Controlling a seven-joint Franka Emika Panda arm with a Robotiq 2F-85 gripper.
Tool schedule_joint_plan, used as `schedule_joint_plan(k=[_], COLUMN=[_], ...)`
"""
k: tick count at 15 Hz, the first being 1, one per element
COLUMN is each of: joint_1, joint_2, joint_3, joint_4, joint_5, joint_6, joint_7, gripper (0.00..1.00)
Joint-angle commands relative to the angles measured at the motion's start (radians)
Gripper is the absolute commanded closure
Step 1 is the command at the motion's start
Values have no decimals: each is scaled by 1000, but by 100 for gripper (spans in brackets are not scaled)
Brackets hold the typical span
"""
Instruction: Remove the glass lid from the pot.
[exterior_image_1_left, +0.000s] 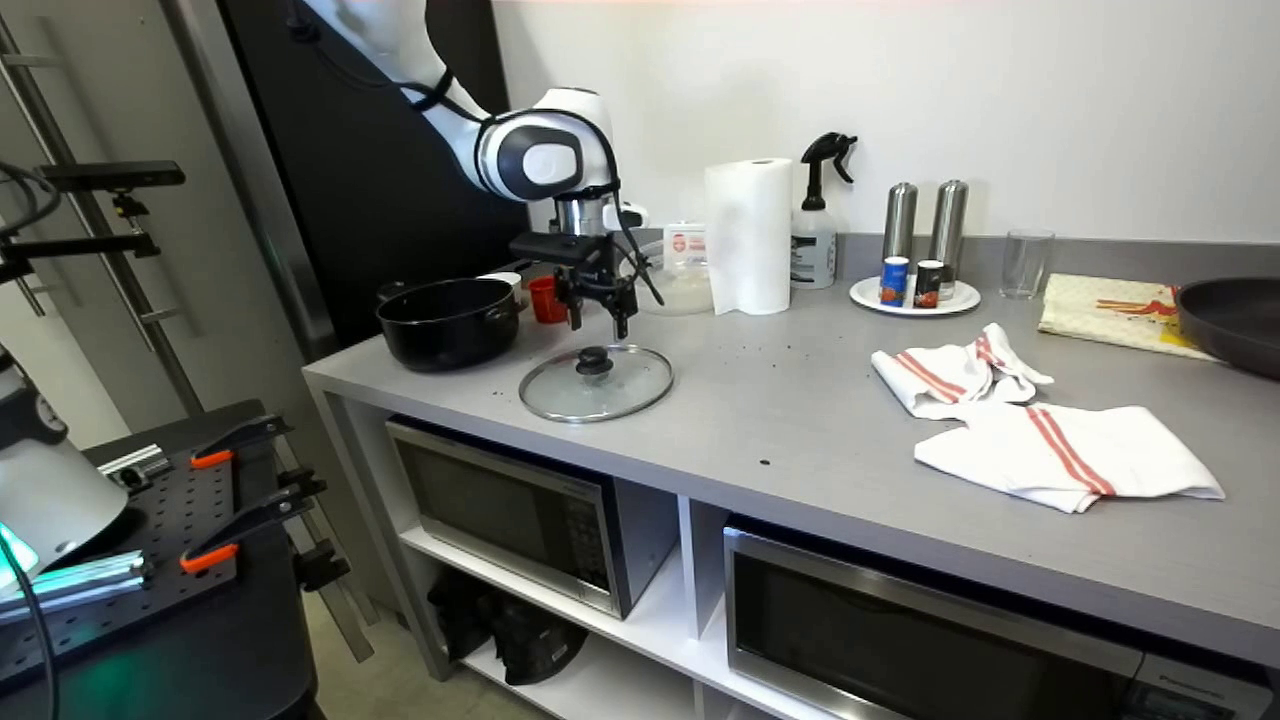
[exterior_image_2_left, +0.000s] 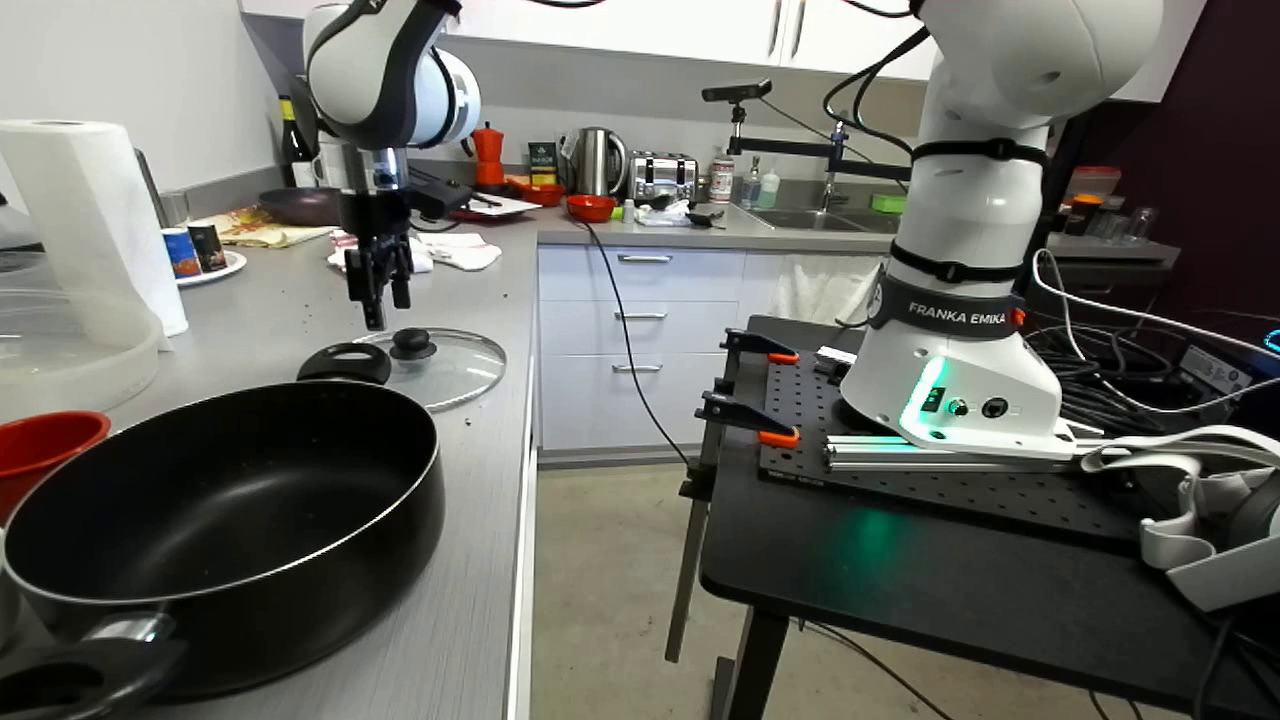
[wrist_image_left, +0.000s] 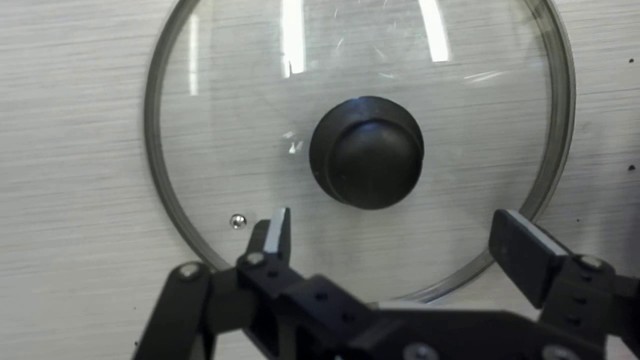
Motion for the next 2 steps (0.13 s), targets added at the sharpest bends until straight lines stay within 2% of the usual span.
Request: schedule_joint_plan(k=[1,2], joint_1=[-5,-5], joint_2=[-6,-6], joint_3=[6,6], joint_4=[2,3], joint_5=[-5,-5], joint_6=[-5,-5], joint_7=[4,4], gripper=[0,0])
